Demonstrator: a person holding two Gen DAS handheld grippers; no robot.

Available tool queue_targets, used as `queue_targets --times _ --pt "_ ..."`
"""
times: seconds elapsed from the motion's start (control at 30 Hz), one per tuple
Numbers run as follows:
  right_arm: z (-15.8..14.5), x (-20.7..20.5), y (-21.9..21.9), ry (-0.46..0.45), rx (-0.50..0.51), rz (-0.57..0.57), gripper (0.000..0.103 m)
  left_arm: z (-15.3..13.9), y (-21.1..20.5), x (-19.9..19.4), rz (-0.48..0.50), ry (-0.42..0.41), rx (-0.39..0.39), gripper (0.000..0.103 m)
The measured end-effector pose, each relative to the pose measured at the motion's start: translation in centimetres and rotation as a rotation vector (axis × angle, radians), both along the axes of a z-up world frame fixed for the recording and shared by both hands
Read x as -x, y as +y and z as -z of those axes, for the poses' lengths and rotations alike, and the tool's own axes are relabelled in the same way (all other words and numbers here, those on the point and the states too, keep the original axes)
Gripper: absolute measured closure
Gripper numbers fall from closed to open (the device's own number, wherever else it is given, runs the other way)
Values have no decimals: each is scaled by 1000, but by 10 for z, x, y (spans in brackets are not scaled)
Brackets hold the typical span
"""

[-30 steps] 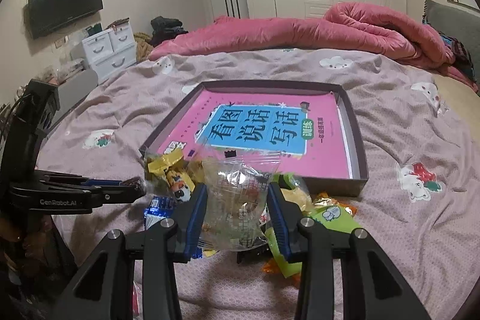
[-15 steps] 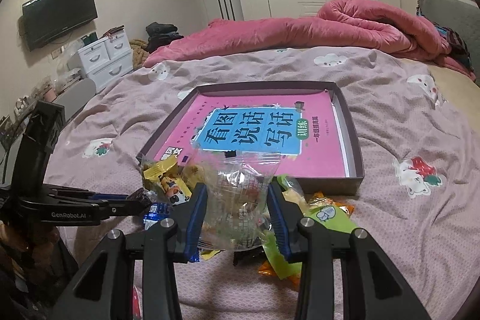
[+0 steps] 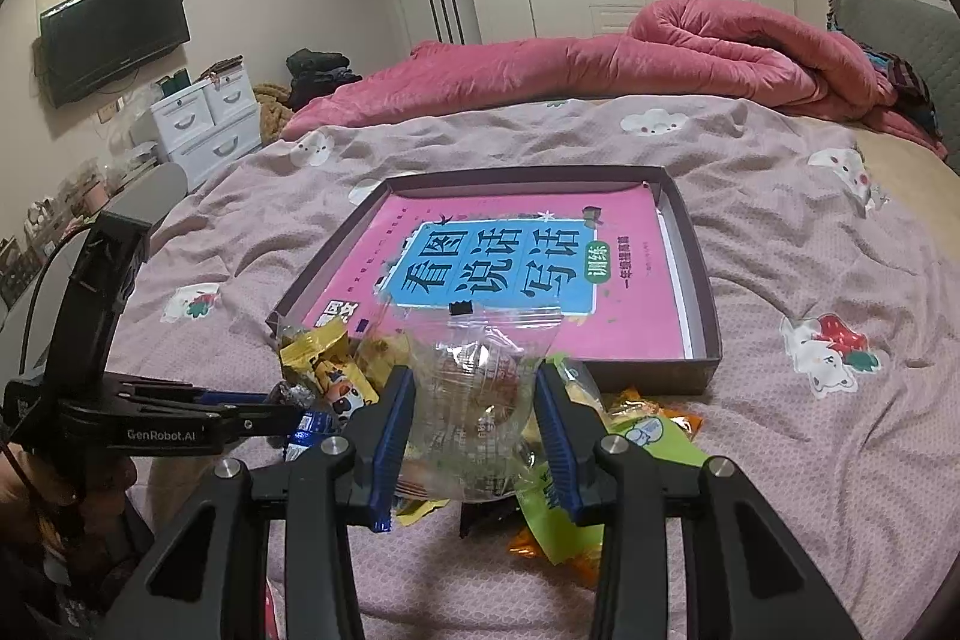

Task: Organize snacks
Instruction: 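Lift the dark snack with the left tool while the right tool lifts the pastry over the tray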

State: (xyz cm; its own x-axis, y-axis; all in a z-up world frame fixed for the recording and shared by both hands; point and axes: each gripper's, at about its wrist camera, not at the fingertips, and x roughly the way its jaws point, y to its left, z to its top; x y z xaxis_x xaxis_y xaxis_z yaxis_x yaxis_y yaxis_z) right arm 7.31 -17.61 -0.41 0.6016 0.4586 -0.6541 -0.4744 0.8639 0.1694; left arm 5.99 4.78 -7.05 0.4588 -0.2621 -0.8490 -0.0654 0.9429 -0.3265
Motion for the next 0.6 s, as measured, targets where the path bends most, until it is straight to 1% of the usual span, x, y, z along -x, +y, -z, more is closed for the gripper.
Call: queue_targets --times 0.27,0.5,0.6 --pt "-5 -3 -4 -19 -13 17 62 -25 3 11 3 -62 -10 74" --pt "-5 -3 -6 -18 -23 28 62 -35 5 13 -1 -70 -7 75" --pt "-7 -4 -8 -20 -30 35 62 -46 6 16 -6 -97 -1 75"
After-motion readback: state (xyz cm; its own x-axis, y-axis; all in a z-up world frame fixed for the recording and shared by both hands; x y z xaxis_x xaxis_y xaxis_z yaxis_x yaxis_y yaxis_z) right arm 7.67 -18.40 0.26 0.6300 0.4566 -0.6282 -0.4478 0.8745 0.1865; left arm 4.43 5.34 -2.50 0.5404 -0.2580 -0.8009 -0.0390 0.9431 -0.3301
